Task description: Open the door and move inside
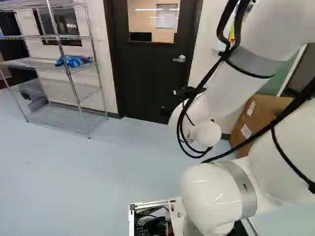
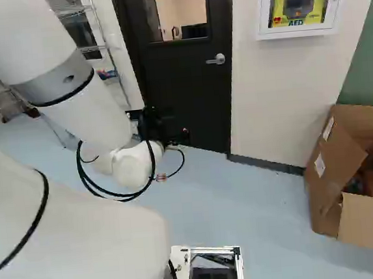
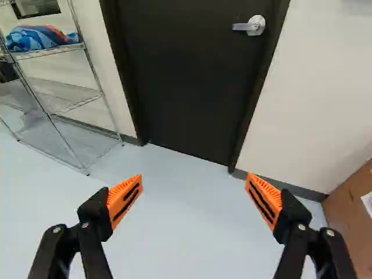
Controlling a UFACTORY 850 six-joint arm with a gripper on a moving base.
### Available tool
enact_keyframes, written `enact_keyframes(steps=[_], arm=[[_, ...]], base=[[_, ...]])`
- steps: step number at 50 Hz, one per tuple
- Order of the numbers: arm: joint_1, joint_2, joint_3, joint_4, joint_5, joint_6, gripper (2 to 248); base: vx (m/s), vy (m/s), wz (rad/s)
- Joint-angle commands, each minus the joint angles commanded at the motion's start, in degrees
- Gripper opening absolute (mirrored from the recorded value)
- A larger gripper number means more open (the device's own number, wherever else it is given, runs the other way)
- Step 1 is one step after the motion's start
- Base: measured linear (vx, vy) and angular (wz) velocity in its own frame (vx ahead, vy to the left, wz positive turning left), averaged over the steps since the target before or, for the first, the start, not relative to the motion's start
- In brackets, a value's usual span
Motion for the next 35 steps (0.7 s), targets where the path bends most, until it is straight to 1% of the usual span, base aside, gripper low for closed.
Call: enact_keyframes(steps=[22,35], arm=[[0.0,0.0,0.0,0.0,0.0,0.0,247],[0.0,0.0,0.0,0.0,0.0,0.0,247]], base=[[0.0,0.0,0.0],[0.064,0.0,-0.007]])
